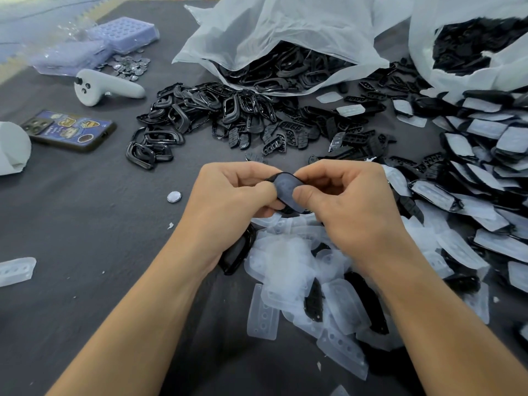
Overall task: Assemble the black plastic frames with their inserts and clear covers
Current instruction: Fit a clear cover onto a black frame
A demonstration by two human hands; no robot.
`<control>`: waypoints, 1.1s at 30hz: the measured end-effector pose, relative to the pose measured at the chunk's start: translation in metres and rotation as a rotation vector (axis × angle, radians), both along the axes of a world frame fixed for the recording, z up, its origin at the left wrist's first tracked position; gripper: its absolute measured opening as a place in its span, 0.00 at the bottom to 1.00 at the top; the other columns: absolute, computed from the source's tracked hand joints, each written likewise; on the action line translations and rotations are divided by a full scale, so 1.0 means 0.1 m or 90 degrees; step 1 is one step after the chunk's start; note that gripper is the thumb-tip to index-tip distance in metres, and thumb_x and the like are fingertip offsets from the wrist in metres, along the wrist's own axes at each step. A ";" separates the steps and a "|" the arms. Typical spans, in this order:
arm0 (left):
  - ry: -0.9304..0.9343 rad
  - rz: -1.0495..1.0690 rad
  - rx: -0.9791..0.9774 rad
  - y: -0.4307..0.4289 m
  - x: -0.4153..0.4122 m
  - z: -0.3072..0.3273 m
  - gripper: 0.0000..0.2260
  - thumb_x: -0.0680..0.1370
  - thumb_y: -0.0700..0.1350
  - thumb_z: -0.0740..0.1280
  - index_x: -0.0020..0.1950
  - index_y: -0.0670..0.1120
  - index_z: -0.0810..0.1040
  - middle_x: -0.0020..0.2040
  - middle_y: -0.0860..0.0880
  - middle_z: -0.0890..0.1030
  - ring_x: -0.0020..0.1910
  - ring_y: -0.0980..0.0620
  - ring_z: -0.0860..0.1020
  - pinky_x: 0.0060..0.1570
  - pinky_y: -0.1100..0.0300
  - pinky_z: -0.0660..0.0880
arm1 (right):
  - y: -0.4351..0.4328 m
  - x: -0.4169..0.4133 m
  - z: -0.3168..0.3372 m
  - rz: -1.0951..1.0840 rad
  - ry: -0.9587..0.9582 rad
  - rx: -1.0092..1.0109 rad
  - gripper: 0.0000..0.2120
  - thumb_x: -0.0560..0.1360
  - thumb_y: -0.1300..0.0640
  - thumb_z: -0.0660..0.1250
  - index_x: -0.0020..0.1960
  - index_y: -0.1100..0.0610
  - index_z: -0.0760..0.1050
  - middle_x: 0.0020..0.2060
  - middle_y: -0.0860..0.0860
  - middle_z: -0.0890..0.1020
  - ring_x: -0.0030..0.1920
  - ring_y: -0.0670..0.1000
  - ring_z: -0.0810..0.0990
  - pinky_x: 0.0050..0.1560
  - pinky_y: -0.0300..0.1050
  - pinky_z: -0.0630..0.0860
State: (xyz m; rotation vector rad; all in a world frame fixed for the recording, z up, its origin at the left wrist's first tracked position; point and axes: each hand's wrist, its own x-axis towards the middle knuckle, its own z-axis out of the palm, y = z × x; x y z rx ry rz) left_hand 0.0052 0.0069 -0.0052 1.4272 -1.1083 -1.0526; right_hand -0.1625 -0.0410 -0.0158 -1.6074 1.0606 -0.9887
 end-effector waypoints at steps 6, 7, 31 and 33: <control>0.015 0.083 0.010 -0.03 -0.02 -0.02 0.07 0.77 0.33 0.72 0.44 0.43 0.87 0.37 0.43 0.87 0.33 0.50 0.84 0.35 0.61 0.82 | 0.01 0.03 0.01 -0.013 -0.040 0.013 0.08 0.71 0.60 0.74 0.46 0.47 0.86 0.36 0.45 0.87 0.35 0.44 0.84 0.36 0.35 0.77; 0.037 0.106 0.006 -0.03 -0.03 -0.02 0.07 0.77 0.32 0.72 0.43 0.43 0.86 0.35 0.43 0.87 0.31 0.51 0.84 0.33 0.61 0.81 | 0.02 0.03 0.01 -0.021 -0.048 0.019 0.08 0.71 0.57 0.74 0.48 0.47 0.86 0.37 0.46 0.87 0.34 0.44 0.83 0.36 0.36 0.77; -0.046 0.067 -0.043 -0.04 -0.11 -0.11 0.05 0.72 0.42 0.74 0.42 0.51 0.88 0.33 0.46 0.86 0.29 0.53 0.81 0.31 0.61 0.77 | 0.00 0.03 0.01 -0.028 -0.081 0.028 0.08 0.77 0.65 0.71 0.44 0.53 0.84 0.27 0.55 0.82 0.25 0.50 0.79 0.28 0.42 0.75; -0.067 0.058 -0.052 -0.05 -0.10 -0.12 0.05 0.74 0.43 0.74 0.42 0.53 0.89 0.32 0.47 0.85 0.27 0.53 0.80 0.30 0.61 0.76 | -0.01 0.02 0.01 -0.008 -0.086 0.038 0.09 0.77 0.66 0.70 0.44 0.54 0.85 0.28 0.57 0.83 0.26 0.52 0.80 0.28 0.43 0.76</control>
